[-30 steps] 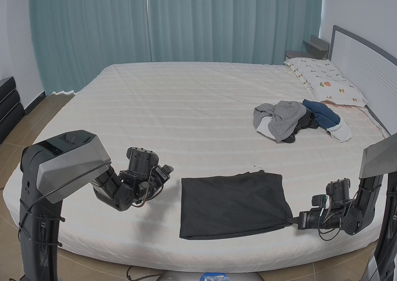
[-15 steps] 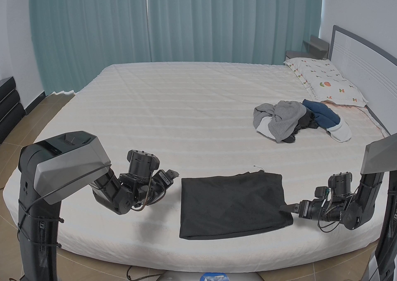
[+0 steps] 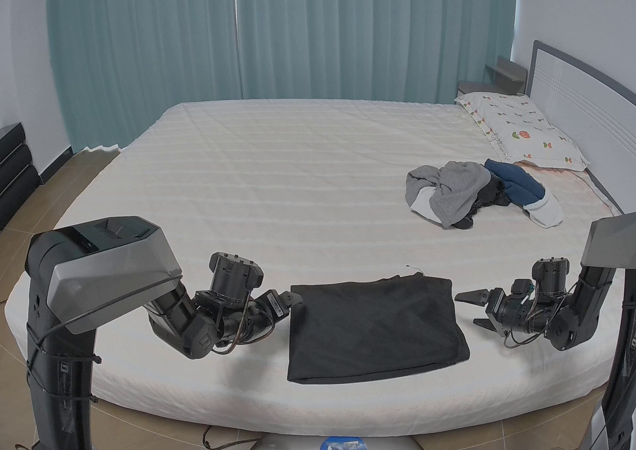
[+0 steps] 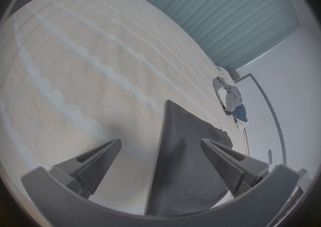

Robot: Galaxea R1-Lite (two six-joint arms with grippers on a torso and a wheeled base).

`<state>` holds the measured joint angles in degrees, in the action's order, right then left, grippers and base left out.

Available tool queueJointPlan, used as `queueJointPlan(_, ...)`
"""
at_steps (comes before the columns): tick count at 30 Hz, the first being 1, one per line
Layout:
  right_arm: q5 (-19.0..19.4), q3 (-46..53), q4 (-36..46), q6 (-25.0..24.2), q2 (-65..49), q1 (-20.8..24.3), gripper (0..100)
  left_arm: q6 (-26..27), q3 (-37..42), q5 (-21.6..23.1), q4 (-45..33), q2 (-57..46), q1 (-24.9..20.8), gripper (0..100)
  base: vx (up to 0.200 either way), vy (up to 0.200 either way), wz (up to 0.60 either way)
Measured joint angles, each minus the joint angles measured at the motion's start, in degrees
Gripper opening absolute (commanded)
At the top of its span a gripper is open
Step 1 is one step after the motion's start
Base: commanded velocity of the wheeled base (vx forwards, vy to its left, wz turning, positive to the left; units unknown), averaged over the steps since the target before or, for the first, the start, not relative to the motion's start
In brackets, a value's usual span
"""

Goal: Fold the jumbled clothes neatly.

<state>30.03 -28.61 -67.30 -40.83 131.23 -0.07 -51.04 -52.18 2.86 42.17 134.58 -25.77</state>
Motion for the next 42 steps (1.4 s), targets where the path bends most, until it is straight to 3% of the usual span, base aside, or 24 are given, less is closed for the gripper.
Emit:
queueJointPlan(5, 1.2, -0.7, -2.2, -2.6, 0.9, -1.1, 100, -0.1, -0.4, -0.1, 0.4, 0.0, -0.9, 100, -0.2, 0.0, 0.0)
queueJointPlan(42, 1.0, -1.0, -2.5, -2.3, 2.5, -0.8, 100, 3.2, -8.2, -2.7, 0.4, 5.5, -4.9, 100, 0.0, 0.0, 0.0)
